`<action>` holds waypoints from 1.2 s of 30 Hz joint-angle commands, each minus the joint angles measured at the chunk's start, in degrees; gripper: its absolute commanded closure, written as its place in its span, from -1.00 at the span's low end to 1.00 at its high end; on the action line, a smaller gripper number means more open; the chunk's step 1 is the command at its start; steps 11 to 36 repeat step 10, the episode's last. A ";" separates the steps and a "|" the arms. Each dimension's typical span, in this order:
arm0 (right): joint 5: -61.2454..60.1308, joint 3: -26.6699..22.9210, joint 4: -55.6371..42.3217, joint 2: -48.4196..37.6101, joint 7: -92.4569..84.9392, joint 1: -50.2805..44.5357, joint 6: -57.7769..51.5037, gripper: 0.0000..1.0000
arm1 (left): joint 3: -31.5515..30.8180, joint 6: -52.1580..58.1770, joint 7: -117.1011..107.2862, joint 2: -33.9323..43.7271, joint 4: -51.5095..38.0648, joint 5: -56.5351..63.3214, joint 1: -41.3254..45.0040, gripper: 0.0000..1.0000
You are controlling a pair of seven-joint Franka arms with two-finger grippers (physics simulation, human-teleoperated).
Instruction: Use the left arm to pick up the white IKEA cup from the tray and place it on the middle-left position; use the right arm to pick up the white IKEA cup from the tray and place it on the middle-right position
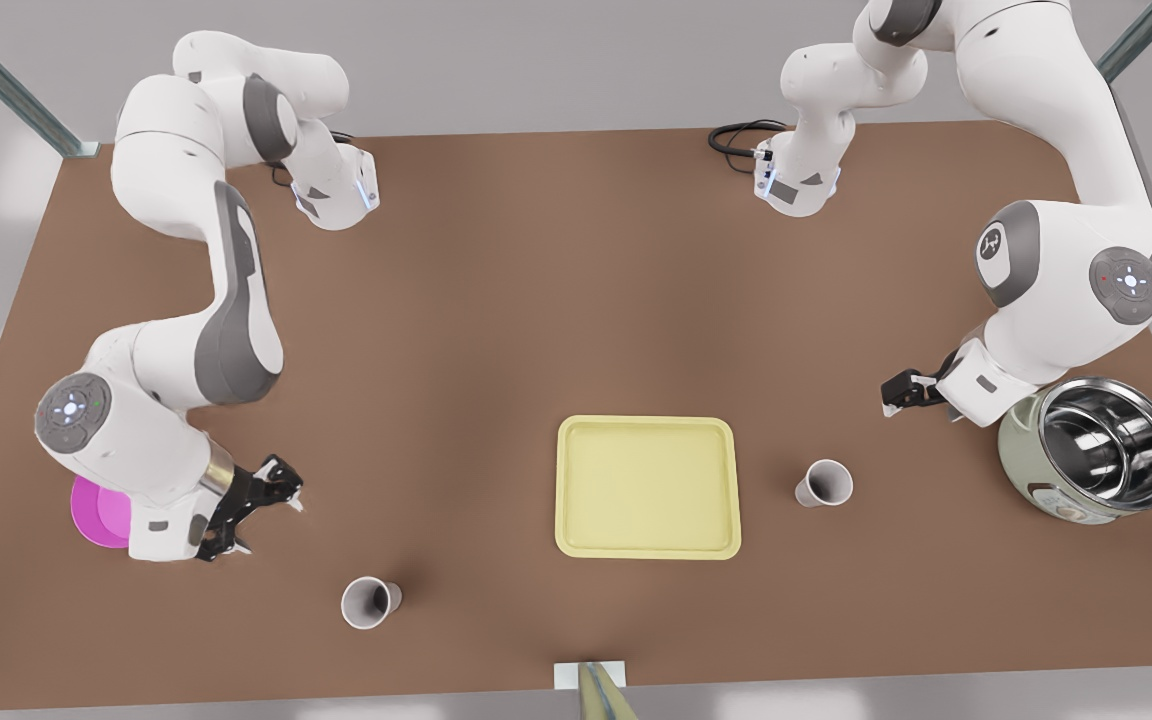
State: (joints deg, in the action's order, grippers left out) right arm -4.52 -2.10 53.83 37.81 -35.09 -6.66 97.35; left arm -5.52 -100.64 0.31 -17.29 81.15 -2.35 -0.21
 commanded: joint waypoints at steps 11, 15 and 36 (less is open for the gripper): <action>6.10 1.14 65.18 -37.02 32.37 -0.64 17.09 -1.00 | -0.01 0.00 -1.37 0.07 0.06 0.07 0.12 -1.00; 6.10 1.14 65.18 -37.02 32.37 -0.64 17.09 -1.00 | -0.01 0.00 -1.37 0.07 0.06 0.07 0.12 -1.00; 6.10 1.14 65.18 -37.02 32.37 -0.64 17.09 -1.00 | -0.01 0.00 -1.37 0.07 0.06 0.07 0.12 -1.00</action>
